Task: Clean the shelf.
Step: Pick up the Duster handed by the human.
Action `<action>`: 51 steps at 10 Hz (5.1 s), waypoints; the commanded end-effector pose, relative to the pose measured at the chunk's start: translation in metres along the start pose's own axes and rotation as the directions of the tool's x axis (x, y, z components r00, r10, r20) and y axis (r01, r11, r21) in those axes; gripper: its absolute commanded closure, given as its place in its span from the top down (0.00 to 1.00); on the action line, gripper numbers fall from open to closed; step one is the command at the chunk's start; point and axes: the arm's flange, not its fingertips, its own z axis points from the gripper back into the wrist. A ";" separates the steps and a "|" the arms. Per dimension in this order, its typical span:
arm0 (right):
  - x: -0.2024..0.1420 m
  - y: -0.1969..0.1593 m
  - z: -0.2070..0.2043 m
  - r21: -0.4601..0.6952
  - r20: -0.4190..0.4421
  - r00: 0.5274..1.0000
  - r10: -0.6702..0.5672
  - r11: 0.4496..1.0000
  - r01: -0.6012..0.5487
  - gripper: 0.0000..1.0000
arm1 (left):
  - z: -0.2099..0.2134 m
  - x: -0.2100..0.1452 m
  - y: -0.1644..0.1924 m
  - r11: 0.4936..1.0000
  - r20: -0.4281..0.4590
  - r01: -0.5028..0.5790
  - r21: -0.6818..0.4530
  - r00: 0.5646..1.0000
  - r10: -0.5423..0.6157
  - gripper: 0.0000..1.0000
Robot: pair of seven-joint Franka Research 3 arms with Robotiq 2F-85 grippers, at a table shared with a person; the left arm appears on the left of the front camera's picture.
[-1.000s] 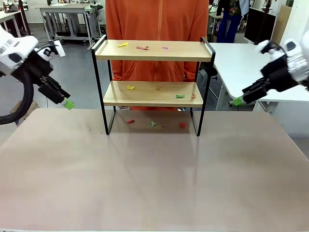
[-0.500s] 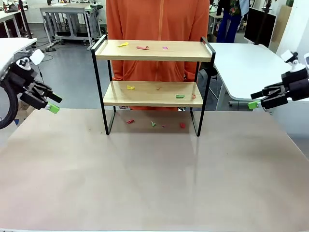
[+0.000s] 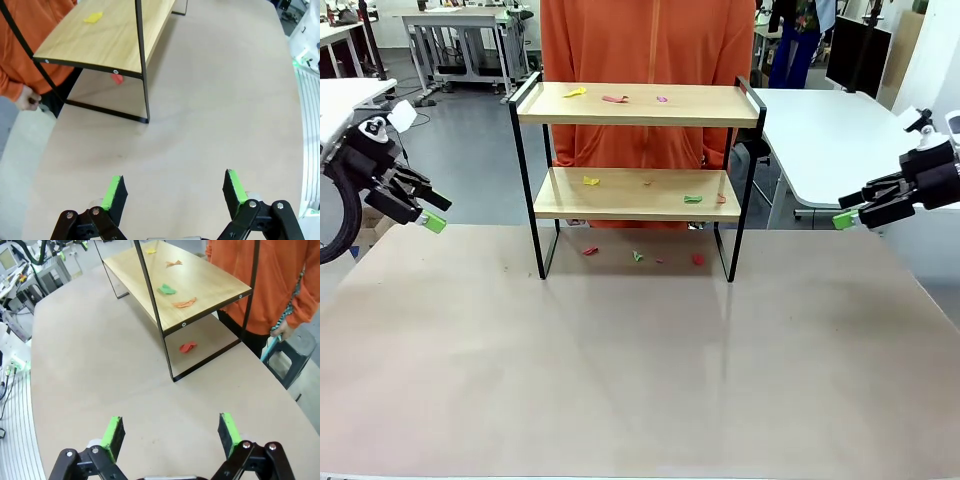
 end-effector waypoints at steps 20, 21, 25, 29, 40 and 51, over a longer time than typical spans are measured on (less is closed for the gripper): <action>-0.058 -0.186 0.015 0.201 0.492 0.859 0.140 0.942 -0.268 1.00 | 0.002 -0.079 0.143 0.969 0.627 0.191 -0.155 0.777 -0.053 1.00; -0.057 -0.185 0.019 0.196 0.497 0.857 0.141 0.943 -0.268 1.00 | 0.005 -0.079 0.144 0.970 0.644 0.187 -0.154 0.764 -0.045 1.00; -0.051 -0.178 0.026 0.211 0.514 0.848 0.130 0.939 -0.272 1.00 | 0.012 -0.079 0.146 0.970 0.671 0.159 -0.183 0.741 0.005 1.00; -0.050 -0.178 0.025 0.213 0.509 0.852 0.123 0.941 -0.263 1.00 | 0.014 -0.072 0.144 0.973 0.679 0.115 -0.201 0.733 0.054 1.00; -0.054 -0.179 0.023 0.226 0.486 0.866 0.117 0.941 -0.254 1.00 | 0.008 -0.078 0.141 0.972 0.658 0.141 -0.190 0.753 0.019 1.00; -0.056 -0.180 0.022 0.228 0.485 0.867 0.112 0.941 -0.250 1.00 | 0.008 -0.078 0.141 0.972 0.658 0.141 -0.190 0.753 0.019 1.00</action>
